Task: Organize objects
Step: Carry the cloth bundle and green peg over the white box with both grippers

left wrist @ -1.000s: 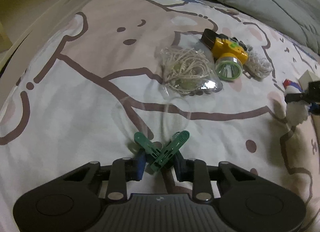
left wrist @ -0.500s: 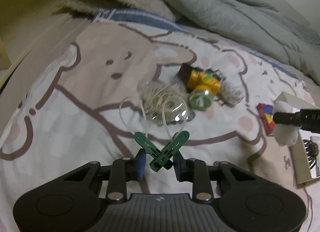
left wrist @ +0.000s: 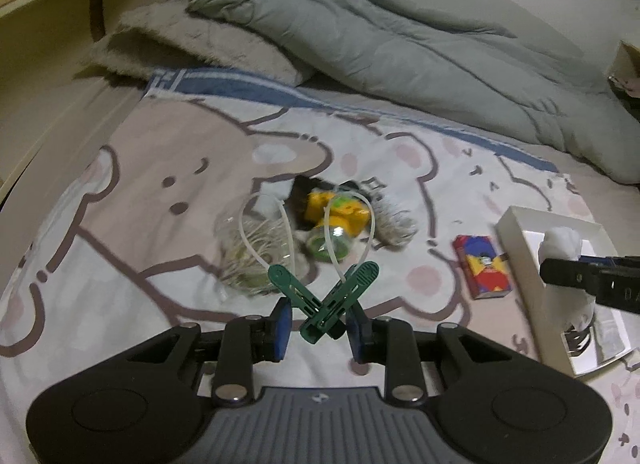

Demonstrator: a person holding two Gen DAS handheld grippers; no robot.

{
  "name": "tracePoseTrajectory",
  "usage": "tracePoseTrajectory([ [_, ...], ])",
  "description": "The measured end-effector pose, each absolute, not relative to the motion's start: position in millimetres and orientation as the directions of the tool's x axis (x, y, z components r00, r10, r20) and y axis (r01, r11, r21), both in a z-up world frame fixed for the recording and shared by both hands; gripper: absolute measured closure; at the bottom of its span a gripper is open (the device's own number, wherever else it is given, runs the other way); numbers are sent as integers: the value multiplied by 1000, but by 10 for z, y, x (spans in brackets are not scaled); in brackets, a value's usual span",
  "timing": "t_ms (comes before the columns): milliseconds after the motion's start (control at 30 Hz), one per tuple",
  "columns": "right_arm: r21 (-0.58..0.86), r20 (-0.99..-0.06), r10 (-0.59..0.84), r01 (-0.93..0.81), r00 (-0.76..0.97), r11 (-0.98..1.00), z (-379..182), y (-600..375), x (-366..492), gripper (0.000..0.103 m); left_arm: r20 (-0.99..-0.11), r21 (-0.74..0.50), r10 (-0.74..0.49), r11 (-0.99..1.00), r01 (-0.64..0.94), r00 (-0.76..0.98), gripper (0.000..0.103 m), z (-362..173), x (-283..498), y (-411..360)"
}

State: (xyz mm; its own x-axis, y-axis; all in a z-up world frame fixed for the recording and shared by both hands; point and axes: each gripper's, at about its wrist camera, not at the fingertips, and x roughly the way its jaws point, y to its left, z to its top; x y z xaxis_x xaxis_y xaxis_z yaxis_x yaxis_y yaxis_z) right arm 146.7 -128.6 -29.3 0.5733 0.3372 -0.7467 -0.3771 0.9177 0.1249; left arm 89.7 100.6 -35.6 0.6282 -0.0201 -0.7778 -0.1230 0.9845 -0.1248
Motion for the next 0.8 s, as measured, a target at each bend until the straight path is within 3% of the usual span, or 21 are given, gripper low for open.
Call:
tracePoseTrajectory([
  [800, 90, -689, 273, -294, 672, 951, -70, -2563, 1381, 74, -731, -133, -98, 991, 0, 676, 72, -153, 1063, -99],
])
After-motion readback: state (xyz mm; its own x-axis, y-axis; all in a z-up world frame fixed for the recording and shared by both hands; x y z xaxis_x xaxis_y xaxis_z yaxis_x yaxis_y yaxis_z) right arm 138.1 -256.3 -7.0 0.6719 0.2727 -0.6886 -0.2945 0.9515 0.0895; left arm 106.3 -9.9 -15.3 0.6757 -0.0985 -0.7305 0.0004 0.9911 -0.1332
